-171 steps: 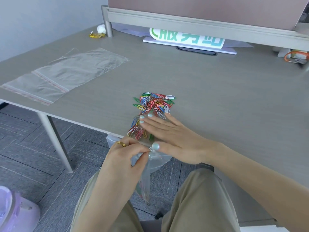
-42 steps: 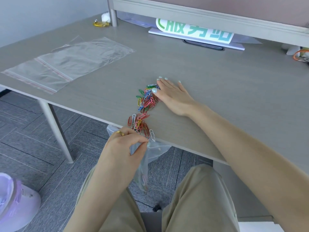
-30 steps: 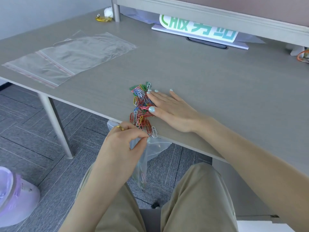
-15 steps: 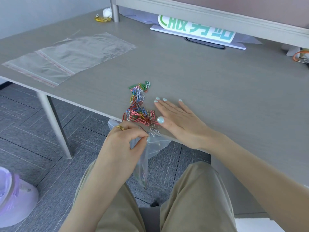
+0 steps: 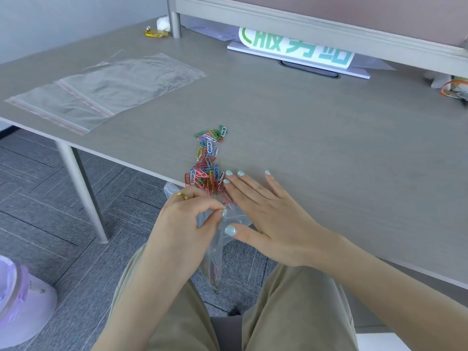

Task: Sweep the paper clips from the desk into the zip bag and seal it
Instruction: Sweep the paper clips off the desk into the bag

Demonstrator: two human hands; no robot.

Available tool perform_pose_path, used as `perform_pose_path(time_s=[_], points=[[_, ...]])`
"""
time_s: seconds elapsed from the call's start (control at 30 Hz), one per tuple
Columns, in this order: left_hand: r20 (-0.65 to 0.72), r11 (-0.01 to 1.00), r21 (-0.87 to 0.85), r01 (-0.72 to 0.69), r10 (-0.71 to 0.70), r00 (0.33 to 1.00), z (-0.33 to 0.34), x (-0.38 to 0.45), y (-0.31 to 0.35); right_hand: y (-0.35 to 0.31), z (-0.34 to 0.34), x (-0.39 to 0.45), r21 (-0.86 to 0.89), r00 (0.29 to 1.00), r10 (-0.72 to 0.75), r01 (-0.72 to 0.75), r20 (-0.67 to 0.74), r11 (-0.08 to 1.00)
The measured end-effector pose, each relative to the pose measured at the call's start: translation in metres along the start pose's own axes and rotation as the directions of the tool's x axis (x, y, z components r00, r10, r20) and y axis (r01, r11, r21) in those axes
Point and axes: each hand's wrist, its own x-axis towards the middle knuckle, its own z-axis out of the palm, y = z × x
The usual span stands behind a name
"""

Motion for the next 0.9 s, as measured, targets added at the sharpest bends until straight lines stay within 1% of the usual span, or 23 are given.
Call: perform_pose_path(time_s=[0.1,0.2,0.3,0.4,0.5,0.57,0.8,0.9], points=[[-0.013,1.0,0.009,0.012,-0.012,1.0,-0.001,0.001,-0.003,-0.002,0.001,-0.001,-0.011,1.0,-0.012,0.012,0.003,1.0],[-0.02,1.0,0.013,0.023,-0.023,1.0,-0.003,0.001,-0.005,-0.001,-0.001,0.0,0.02,1.0,-0.011,0.011,0.008,1.0],[-0.031,0.999,0.011,0.038,-0.037,0.999,-0.006,0.002,-0.005,0.006,-0.003,0.008,0.053,0.999,0.043,-0.043,-0.008,0.998],[-0.039,0.999,0.018,0.041,-0.04,0.998,-0.009,0.002,-0.005,0.01,-0.005,0.017,0.039,0.995,0.097,-0.097,-0.005,0.995],[-0.038,0.999,0.027,0.029,-0.028,0.999,-0.011,0.002,-0.007,0.005,-0.004,0.019,0.011,0.998,0.064,-0.065,0.007,0.998],[-0.042,0.999,0.029,0.021,-0.02,0.999,-0.013,0.002,-0.007,0.0,-0.002,0.018,0.015,0.999,0.032,-0.032,-0.012,0.999],[-0.051,0.999,0.02,0.034,-0.033,0.998,-0.017,0.003,-0.007,-0.005,0.001,0.014,-0.014,0.999,-0.033,0.033,-0.007,0.999],[-0.05,0.999,0.026,0.039,-0.038,0.998,-0.016,0.003,-0.007,-0.006,0.0,0.014,0.021,0.999,-0.045,0.045,0.0,0.999]])
